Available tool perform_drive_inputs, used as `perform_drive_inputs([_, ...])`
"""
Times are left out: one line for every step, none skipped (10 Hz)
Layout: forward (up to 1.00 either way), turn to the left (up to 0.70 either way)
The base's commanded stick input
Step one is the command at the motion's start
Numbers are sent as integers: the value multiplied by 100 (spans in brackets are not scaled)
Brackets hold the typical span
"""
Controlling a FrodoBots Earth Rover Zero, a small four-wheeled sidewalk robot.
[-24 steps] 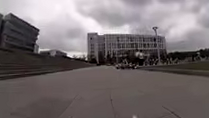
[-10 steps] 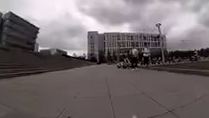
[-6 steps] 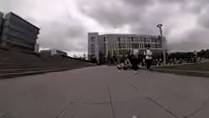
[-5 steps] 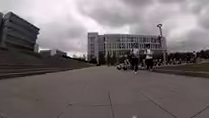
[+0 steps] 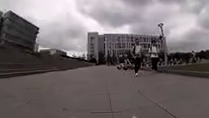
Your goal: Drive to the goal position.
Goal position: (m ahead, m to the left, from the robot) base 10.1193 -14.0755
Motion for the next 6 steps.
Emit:
perform_drive_inputs([50,1])
perform_drive_inputs([50,1])
perform_drive_inputs([50,1])
perform_drive_inputs([50,1])
perform_drive_inputs([50,1])
perform_drive_inputs([50,1])
